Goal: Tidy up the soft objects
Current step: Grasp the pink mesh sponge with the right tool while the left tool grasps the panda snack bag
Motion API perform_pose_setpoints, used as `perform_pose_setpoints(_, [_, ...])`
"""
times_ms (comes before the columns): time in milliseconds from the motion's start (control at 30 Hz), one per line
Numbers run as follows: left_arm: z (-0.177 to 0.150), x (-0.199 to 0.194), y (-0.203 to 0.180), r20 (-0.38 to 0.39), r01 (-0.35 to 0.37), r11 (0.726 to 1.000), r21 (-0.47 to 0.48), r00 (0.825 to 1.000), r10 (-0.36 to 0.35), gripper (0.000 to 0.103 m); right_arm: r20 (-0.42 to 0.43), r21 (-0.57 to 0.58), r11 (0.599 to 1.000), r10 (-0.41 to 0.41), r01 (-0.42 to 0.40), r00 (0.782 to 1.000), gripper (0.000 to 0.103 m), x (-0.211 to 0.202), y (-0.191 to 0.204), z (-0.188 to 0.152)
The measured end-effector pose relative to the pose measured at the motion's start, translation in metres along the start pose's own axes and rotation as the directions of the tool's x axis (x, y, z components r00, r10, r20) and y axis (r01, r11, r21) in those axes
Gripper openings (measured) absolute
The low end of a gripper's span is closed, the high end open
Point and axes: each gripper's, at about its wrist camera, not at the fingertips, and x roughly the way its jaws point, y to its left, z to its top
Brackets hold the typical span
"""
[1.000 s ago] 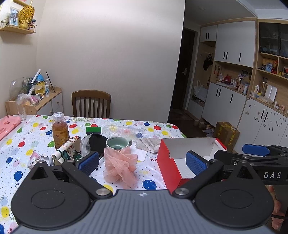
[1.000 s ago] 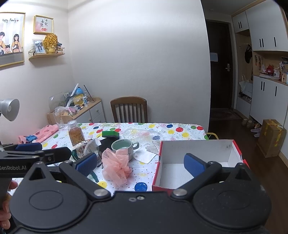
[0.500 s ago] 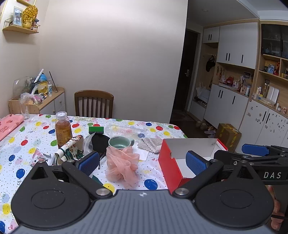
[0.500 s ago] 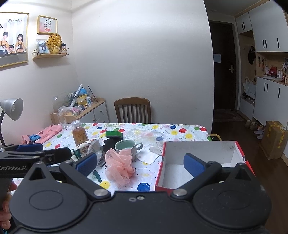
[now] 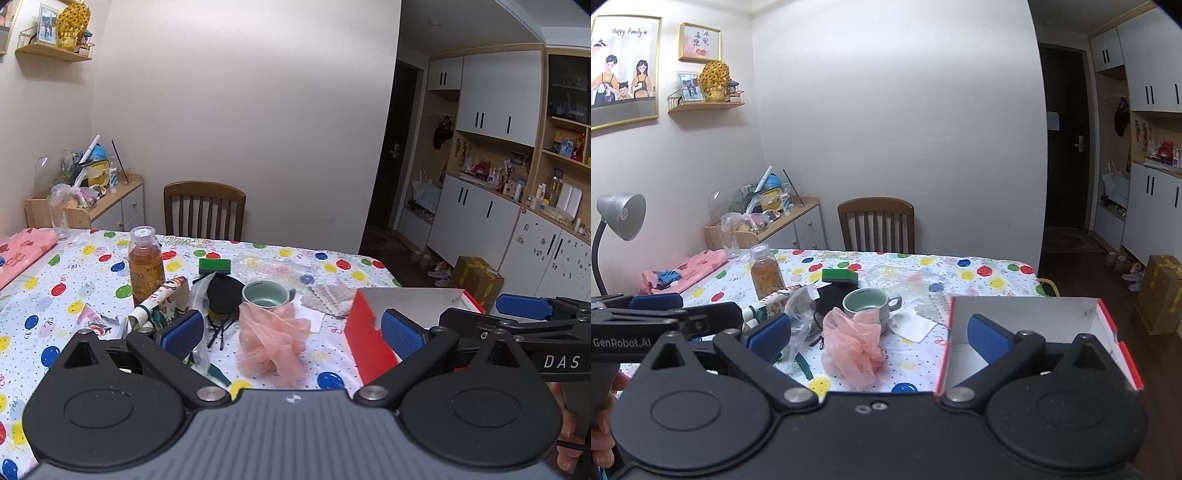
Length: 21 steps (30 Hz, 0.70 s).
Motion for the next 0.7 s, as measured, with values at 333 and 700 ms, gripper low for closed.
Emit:
perform_pose_setpoints(333, [0.010, 0.035, 0.059, -0.048, -0.073, 0.997, -0.011, 0.996, 0.073, 0.103, -0.042, -0.007, 1.000, 0.003, -0.004, 0.999, 0.099, 0.046, 0.024, 0.009])
perform_pose_setpoints(700, [0.010, 0.082, 0.168, -0.101, -0.192, 0.977, -0.087, 0.978, 0.183, 0.103, -0.170, -0.015, 1.000, -0.003, 0.000, 0.985, 0.091, 0.119, 0.043, 0.004])
